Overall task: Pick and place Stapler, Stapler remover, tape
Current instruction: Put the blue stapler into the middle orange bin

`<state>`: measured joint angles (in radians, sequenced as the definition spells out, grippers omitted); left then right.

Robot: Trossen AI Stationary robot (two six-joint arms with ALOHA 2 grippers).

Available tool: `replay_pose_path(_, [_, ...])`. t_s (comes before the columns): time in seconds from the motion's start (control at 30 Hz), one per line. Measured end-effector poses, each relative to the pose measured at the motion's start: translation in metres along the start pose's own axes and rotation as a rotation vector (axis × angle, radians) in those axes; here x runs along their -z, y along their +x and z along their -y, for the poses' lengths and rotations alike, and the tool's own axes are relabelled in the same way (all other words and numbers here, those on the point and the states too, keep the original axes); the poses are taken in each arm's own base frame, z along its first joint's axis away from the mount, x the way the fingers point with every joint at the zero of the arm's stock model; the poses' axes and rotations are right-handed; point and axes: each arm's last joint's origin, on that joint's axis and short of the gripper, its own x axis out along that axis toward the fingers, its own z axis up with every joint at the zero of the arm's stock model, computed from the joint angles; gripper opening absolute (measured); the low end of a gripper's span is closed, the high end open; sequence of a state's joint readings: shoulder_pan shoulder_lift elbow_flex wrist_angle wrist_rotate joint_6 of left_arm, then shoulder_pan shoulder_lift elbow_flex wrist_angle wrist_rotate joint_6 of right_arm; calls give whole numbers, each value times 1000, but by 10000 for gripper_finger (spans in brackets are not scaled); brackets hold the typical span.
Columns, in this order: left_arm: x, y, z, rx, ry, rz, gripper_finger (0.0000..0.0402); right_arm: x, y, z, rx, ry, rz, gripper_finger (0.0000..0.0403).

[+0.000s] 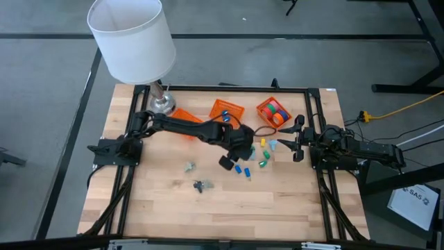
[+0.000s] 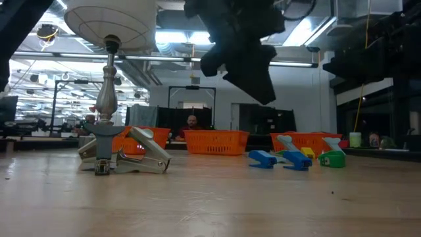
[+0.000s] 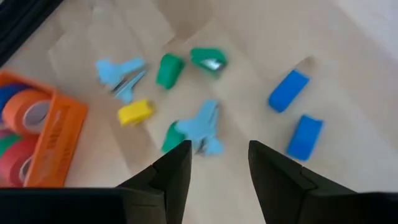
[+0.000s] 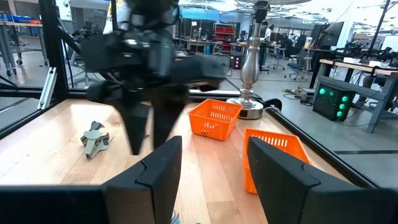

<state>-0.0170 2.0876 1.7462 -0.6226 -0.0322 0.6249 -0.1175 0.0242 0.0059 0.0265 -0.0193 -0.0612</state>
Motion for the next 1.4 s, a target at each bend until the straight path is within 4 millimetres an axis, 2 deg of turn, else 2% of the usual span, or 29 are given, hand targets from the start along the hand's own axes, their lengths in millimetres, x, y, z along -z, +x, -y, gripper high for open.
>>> replay_pose_path(0.37, [-29,-3,26,-19,64,114,148,0,0,0,0,0,0,188])
replay_pose_path(0.6, [-36,-3,36,-14,108,137,148,0,0,0,0,0,0,188])
replay_pose_path(0.93, [-13,18,50,87,104,88,148,0,0,0,0,0,0,188])
replay_pose_path(1.1, [1,33,48,103,91,33,148,0,0,0,1,0,1,188])
replay_pose_path(1.27, [5,48,44,97,105,47,148,0,0,0,1,0,1,188])
replay_pose_path(1.4, [13,61,46,160,86,37,148,0,0,0,0,0,1,188])
